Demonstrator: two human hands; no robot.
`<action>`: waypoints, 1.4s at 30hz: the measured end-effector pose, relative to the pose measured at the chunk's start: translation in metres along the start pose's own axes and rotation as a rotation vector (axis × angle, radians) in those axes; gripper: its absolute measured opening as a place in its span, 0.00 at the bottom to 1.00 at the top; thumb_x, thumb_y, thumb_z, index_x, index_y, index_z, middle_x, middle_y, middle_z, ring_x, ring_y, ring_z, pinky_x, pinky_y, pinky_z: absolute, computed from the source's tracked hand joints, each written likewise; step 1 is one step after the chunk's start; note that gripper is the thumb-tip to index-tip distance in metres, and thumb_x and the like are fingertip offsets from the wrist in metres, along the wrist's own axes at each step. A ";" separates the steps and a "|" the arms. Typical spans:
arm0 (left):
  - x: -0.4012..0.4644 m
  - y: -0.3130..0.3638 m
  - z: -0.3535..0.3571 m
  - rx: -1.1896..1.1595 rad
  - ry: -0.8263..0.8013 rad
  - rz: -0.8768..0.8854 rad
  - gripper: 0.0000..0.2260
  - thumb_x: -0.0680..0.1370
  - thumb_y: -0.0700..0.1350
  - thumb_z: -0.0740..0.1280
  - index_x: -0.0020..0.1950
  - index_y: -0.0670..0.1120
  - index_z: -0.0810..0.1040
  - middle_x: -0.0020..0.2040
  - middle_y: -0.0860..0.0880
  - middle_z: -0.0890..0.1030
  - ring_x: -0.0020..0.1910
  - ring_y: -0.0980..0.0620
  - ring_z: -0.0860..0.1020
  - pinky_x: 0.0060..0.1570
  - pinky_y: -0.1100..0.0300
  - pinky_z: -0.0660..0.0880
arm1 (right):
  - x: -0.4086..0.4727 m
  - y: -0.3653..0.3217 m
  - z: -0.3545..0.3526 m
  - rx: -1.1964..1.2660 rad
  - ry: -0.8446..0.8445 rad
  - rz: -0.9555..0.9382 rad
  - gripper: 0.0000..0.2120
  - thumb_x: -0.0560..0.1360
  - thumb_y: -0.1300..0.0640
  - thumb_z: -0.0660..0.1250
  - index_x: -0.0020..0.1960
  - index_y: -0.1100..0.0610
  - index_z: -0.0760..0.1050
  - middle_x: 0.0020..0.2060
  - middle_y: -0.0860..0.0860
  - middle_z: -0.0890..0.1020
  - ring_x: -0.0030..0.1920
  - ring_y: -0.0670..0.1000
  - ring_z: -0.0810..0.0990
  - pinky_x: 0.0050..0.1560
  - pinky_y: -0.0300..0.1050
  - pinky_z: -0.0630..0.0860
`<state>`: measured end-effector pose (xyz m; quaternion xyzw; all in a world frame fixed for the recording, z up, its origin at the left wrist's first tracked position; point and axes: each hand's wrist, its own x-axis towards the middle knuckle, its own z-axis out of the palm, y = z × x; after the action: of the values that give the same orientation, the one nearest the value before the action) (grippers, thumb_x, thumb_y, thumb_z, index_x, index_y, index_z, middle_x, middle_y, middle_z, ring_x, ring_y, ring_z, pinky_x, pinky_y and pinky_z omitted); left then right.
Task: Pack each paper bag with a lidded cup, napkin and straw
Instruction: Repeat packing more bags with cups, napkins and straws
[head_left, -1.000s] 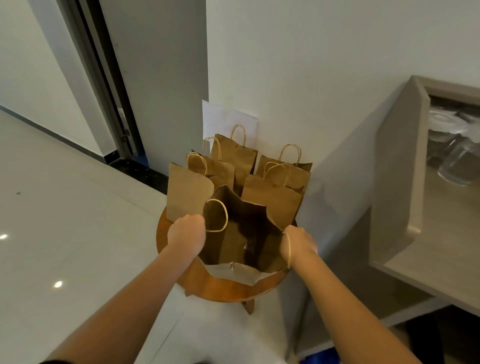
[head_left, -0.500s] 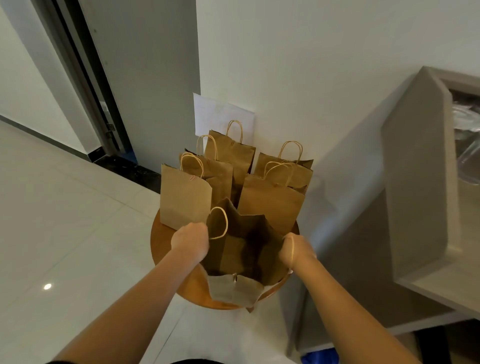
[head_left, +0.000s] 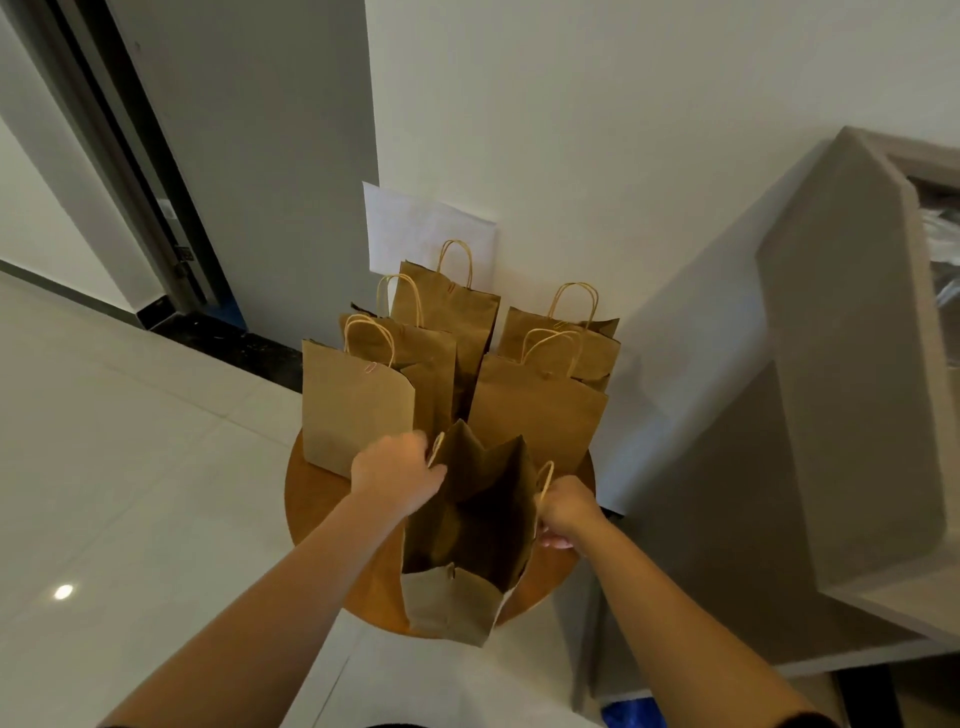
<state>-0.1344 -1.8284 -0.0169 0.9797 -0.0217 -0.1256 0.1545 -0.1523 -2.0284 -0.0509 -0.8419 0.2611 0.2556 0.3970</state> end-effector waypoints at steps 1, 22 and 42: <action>0.000 0.008 -0.010 0.019 0.036 0.037 0.13 0.79 0.56 0.62 0.56 0.48 0.74 0.45 0.50 0.78 0.45 0.53 0.77 0.44 0.61 0.75 | -0.002 -0.004 -0.002 -0.010 0.003 -0.022 0.11 0.78 0.59 0.61 0.38 0.60 0.74 0.34 0.57 0.79 0.31 0.52 0.79 0.35 0.41 0.77; -0.033 0.302 -0.127 -0.431 0.240 0.862 0.09 0.75 0.46 0.67 0.50 0.43 0.80 0.47 0.46 0.82 0.49 0.47 0.78 0.51 0.53 0.75 | -0.203 -0.025 -0.244 0.072 0.877 -0.490 0.05 0.74 0.59 0.63 0.46 0.54 0.76 0.38 0.49 0.79 0.41 0.48 0.77 0.37 0.39 0.72; 0.034 0.489 -0.068 -0.226 0.187 0.713 0.08 0.77 0.43 0.62 0.49 0.44 0.80 0.43 0.47 0.79 0.43 0.50 0.77 0.42 0.58 0.73 | -0.037 0.061 -0.434 -0.007 0.860 -0.345 0.38 0.70 0.45 0.72 0.74 0.51 0.60 0.75 0.57 0.47 0.73 0.62 0.54 0.69 0.57 0.61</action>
<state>-0.0857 -2.2764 0.1883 0.8947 -0.3328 0.0245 0.2970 -0.1218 -2.4010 0.1809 -0.9038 0.2576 -0.1859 0.2866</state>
